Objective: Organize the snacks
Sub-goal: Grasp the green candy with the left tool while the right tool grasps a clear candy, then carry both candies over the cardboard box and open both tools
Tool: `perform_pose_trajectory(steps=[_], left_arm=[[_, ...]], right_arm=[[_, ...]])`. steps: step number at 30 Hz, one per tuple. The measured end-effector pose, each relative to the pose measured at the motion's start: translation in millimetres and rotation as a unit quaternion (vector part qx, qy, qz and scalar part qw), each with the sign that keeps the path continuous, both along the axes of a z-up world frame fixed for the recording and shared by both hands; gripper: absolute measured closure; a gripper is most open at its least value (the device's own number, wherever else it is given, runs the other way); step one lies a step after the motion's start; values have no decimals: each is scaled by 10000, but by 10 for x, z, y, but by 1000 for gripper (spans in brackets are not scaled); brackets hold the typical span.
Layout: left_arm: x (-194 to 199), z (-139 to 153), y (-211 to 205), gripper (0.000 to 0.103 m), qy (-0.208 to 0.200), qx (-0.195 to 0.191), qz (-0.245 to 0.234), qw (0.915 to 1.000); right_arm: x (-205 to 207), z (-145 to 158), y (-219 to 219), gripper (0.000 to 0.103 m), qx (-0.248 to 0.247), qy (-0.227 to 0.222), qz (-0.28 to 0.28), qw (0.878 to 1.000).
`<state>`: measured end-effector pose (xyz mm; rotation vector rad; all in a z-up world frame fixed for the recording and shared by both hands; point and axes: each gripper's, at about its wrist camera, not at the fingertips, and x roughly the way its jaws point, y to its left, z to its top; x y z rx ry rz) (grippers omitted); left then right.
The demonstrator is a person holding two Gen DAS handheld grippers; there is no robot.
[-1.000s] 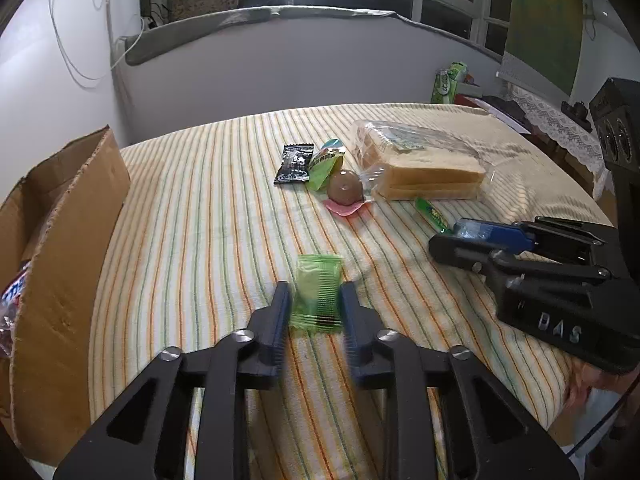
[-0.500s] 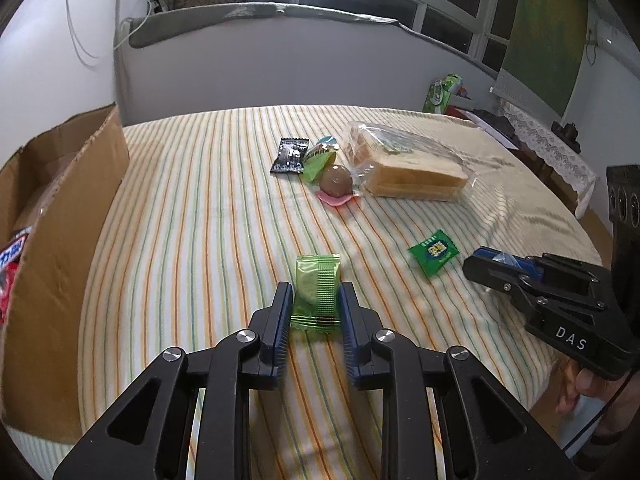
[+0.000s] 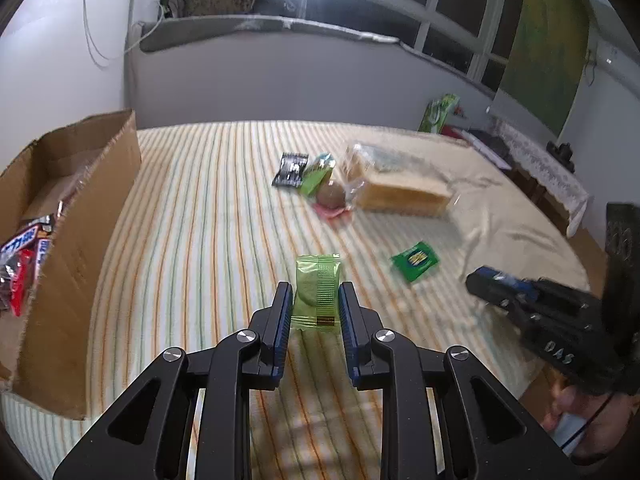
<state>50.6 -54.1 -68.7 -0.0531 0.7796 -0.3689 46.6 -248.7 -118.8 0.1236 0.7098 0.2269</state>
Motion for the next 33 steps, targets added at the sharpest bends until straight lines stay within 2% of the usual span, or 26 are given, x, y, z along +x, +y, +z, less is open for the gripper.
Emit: perform_pose_trajectory(steps=[2, 5, 9, 13, 17, 25, 33], left_arm=[[-29, 76, 11, 81, -80, -14, -19, 10000], [-85, 294, 36, 81, -364, -33, -16, 9993], [-232, 806, 204, 81, -995, -113, 46, 9950], [-410, 1164, 380, 81, -1426, -249, 130, 9894], [-545, 1230, 541, 81, -1556, -336, 215, 9870], [-588, 1096, 795, 81, -1484, -445, 426, 9870], [-542, 959, 1397, 81, -1425, -687, 862, 9836]], right_arm=[[-16, 96, 22, 88, -63, -105, 16, 9999], [-113, 474, 74, 89, -209, -515, 11, 9985], [-309, 1009, 127, 89, -356, -1096, -15, 9933], [-440, 1279, 225, 88, -464, -1338, -14, 9899], [-469, 1307, 407, 88, -571, -1302, 74, 9898], [-413, 1211, 764, 89, -737, -1146, 333, 9901], [-88, 1108, 1549, 88, -984, -963, 895, 9864]])
